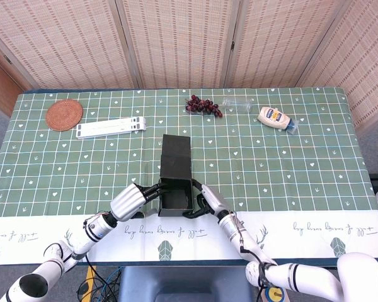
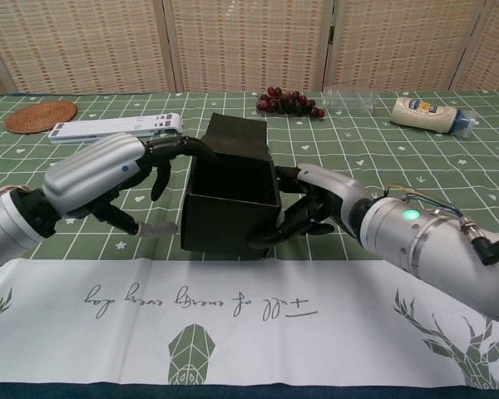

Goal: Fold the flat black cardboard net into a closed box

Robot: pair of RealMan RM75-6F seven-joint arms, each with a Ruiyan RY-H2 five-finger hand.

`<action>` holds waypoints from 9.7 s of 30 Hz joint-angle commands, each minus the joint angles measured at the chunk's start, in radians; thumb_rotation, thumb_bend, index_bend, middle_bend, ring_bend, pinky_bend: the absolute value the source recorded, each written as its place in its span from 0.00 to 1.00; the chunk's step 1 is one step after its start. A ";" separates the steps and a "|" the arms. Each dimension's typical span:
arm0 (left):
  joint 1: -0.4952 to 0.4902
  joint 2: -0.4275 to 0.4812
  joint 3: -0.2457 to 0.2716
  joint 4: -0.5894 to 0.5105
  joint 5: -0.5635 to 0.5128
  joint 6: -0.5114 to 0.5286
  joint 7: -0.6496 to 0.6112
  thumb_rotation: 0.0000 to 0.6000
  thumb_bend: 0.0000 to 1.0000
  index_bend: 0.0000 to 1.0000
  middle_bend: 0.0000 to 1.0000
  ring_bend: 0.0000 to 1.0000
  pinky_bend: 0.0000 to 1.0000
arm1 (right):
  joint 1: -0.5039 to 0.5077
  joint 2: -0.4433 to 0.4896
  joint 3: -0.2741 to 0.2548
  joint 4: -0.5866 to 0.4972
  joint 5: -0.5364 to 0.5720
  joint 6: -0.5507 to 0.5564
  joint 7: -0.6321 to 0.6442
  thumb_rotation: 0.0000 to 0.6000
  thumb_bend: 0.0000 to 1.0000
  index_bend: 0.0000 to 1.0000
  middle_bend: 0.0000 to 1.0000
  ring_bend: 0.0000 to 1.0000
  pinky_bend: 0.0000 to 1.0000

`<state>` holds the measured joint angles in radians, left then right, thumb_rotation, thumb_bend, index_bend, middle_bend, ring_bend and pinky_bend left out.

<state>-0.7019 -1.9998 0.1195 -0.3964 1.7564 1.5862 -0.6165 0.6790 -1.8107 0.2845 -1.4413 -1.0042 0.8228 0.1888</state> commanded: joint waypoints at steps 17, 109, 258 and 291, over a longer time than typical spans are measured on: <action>0.053 0.167 -0.097 -0.335 -0.104 -0.039 0.141 1.00 0.16 0.04 0.10 0.58 0.91 | 0.028 -0.004 0.016 0.050 0.000 0.000 -0.041 1.00 0.50 0.22 0.30 0.80 1.00; 0.089 0.249 -0.332 -1.047 -0.632 -0.736 0.122 1.00 0.13 0.00 0.00 0.56 0.93 | -0.180 0.453 -0.053 -0.392 -0.203 0.202 0.113 1.00 0.00 0.00 0.03 0.60 1.00; 0.191 0.536 -0.429 -1.222 -0.666 -0.651 0.054 1.00 0.13 0.00 0.00 0.52 0.91 | 0.322 0.093 -0.157 -0.022 -0.110 0.194 -0.684 1.00 0.14 0.22 0.32 0.71 1.00; 0.212 0.588 -0.438 -1.272 -0.630 -0.658 -0.015 1.00 0.13 0.00 0.00 0.52 0.91 | 0.238 -0.042 -0.171 0.277 -0.406 0.278 -0.615 1.00 0.29 0.39 0.43 0.74 1.00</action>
<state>-0.4905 -1.4124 -0.3179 -1.6683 1.1252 0.9277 -0.6319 0.9199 -1.8574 0.1102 -1.1585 -1.4091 1.1008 -0.4255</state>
